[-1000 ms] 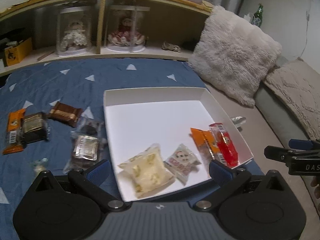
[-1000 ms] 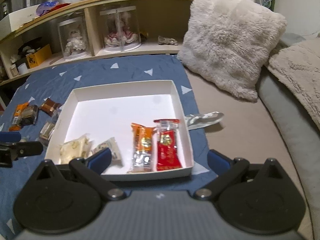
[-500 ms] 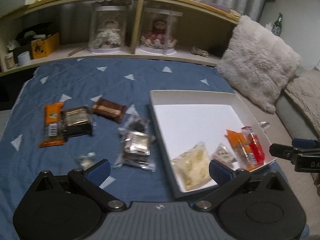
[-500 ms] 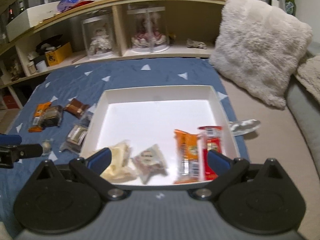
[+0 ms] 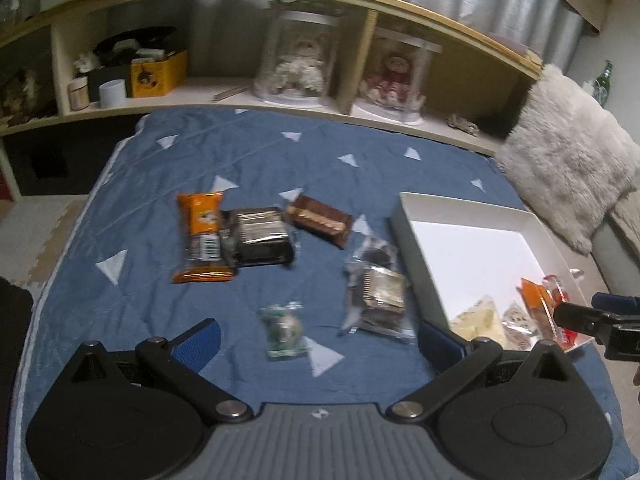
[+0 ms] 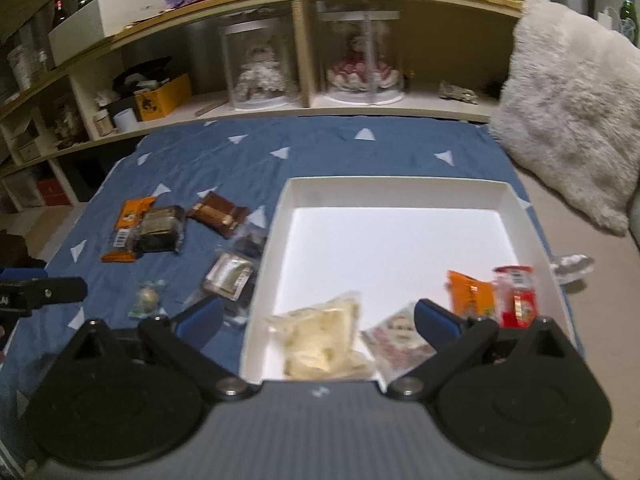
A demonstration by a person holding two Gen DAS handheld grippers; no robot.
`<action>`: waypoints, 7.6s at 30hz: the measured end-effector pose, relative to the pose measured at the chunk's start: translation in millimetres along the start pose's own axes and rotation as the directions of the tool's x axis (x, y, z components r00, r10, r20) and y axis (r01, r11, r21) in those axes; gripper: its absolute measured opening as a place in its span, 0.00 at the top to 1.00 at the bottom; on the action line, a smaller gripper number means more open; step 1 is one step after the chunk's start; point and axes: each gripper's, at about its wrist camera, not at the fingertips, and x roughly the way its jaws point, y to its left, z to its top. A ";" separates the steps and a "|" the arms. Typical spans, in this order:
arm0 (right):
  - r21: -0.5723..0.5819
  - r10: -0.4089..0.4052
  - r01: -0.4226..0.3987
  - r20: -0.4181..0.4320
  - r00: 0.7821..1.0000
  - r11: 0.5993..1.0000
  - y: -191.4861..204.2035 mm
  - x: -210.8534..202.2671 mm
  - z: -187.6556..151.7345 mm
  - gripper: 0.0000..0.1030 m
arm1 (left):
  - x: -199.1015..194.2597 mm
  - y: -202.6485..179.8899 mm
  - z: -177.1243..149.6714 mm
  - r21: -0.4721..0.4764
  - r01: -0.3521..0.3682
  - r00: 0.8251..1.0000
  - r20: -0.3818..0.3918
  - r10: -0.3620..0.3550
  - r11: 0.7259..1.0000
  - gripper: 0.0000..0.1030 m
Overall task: Organize snacks
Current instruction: 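Move both tools from the tray over the snacks on the blanket, then grasp the square foil cake packet with right tool while left tool grasps green-printed candy, then carry the foil cake packet with right tool while left tool carries candy into tray, then release the foil cake packet with right tool while left tool releases candy in tray, then move both tools back over the remaining snacks on the blanket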
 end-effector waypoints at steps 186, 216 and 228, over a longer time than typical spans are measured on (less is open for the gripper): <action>0.182 -0.067 0.077 -0.058 0.996 0.980 -91.3 115.5 15.5 0.35 | 165.7 -132.8 21.5 0.035 0.256 0.963 -0.099 -0.251 0.966 0.58; 0.167 -0.096 0.098 -0.021 0.995 0.981 -94.5 47.1 -3.4 0.29 | 105.7 -124.8 14.7 0.063 0.219 0.972 -0.098 -0.213 0.974 0.50; 0.171 -0.117 0.110 0.027 0.993 0.979 -93.9 13.9 -12.8 0.22 | 73.0 -110.7 7.1 0.072 0.189 0.981 -0.060 -0.185 0.979 0.32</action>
